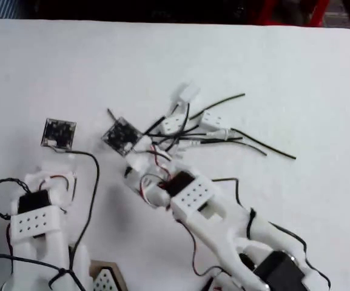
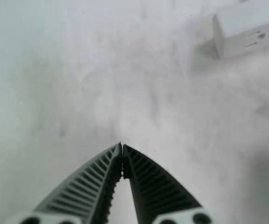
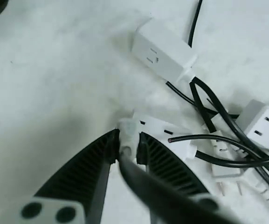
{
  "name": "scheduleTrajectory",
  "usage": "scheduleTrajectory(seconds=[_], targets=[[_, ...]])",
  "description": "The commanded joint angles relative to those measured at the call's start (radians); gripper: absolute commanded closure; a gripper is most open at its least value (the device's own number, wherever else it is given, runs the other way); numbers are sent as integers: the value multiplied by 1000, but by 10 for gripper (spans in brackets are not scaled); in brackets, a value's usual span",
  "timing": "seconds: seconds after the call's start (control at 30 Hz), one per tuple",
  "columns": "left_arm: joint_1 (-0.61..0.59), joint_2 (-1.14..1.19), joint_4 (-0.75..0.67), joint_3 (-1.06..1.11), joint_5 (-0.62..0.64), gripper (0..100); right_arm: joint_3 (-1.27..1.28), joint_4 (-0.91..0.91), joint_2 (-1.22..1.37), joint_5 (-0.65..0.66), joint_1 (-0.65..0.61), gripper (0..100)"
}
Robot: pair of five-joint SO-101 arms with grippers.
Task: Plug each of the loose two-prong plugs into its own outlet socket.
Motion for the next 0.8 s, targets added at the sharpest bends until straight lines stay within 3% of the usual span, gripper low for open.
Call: scheduleTrajectory(seconds=[0.0, 0.43, 0.77], targets=[[-8, -18, -18, -3, -11, 973, -86, -19, 44, -9, 16, 981], [-8, -16, -18, -3, -15, 973, -117, -18, 108, -46, 73, 981], [-8, -16, -18, -3, -15, 973, -195, 120, 114, -115, 38, 981]])
